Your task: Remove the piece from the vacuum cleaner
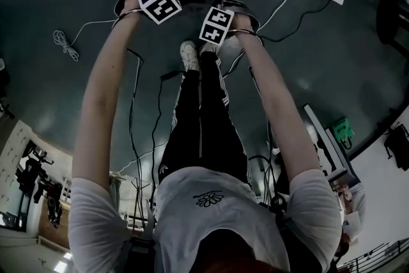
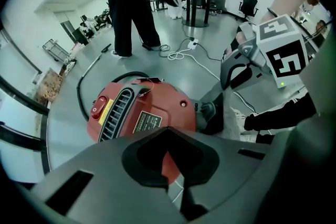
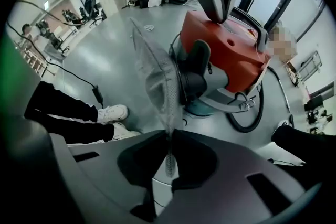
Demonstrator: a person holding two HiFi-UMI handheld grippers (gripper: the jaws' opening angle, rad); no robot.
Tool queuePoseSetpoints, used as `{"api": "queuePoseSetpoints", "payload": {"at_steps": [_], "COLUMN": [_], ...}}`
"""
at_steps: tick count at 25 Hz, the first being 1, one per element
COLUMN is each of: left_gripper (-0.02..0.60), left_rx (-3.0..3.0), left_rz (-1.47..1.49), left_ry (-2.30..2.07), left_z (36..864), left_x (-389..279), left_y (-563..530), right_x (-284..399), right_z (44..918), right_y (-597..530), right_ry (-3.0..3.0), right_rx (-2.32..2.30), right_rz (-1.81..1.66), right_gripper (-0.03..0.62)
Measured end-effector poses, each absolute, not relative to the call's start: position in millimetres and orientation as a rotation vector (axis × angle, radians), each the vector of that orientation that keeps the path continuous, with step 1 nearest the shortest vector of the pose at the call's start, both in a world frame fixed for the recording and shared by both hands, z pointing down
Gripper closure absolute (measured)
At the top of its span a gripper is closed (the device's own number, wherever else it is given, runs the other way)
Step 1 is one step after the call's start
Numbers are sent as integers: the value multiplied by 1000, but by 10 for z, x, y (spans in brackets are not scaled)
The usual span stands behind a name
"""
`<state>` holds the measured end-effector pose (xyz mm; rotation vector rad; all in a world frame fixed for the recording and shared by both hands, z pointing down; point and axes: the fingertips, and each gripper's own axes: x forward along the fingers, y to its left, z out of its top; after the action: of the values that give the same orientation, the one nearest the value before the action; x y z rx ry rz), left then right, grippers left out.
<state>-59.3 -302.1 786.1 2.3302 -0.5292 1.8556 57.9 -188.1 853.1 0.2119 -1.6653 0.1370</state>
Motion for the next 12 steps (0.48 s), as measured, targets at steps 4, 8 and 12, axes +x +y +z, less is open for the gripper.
{"api": "queuePoseSetpoints", "payload": {"at_steps": [4,8,12], "left_gripper": [577,577,577], "left_rx": [2357,2369,2353], "left_rz": [1876,1847,1824], "left_ry": [-602,-640,-630], "left_z": [7847,7854,7837], "left_x": [-595,-608,-617], "left_y": [-3031,-3038,-3037], "right_x": [473,314,291], "right_z": [8566,8600,8568], "right_y": [-1555,-1380,-1333], "right_ry": [-1696,-1704,-1709], "right_rx": [167,180,121], "right_rz": [178,230,170], "right_gripper": [556,556,556]}}
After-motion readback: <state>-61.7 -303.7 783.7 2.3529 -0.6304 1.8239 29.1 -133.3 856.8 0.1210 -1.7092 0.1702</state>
